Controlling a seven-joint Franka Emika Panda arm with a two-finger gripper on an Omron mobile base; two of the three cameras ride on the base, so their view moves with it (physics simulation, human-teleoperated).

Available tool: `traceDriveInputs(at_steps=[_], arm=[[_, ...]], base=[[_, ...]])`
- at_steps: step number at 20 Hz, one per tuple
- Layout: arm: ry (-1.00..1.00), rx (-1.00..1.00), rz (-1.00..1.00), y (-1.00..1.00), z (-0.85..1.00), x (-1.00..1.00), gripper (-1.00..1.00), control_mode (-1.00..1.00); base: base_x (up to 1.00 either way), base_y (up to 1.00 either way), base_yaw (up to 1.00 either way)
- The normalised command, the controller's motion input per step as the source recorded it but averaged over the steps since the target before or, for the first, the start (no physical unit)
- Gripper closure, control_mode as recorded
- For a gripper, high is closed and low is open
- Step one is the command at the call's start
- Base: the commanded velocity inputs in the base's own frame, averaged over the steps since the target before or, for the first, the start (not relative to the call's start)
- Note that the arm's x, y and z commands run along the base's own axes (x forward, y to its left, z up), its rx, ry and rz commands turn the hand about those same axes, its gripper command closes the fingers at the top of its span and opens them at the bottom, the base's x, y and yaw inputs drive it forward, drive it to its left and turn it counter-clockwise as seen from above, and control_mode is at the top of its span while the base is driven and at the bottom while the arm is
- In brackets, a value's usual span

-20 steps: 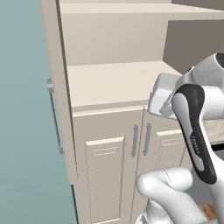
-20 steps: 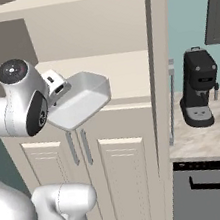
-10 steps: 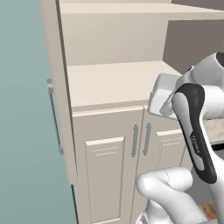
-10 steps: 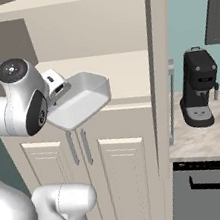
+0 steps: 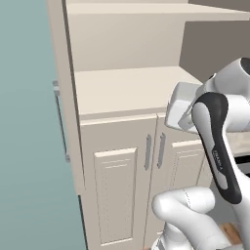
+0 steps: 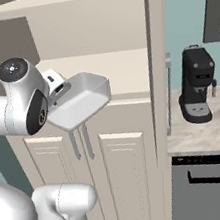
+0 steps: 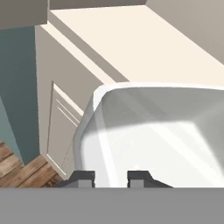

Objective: Retrieve the tupperware from the cabinet, then place the raw meat into the tupperware to avoid contamination.

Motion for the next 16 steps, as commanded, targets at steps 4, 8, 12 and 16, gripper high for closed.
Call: traceDriveInputs(at_steps=[4,8,12,16], arm=[[0.00,0.00,0.00,0.00,0.00,0.00,1.00,1.00],[0.00,0.00,0.00,0.00,0.00,0.00,1.00,1.00],[0.00,0.00,0.00,0.00,0.00,0.00,1.00,1.00],[0.00,0.00,0.00,0.00,0.00,0.00,1.00,1.00]], base=[[-0.62,-0.23,0.00],[-0.60,-0.20,0.00],[-0.55,-0.18,0.00],[-0.52,-0.19,0.00]])
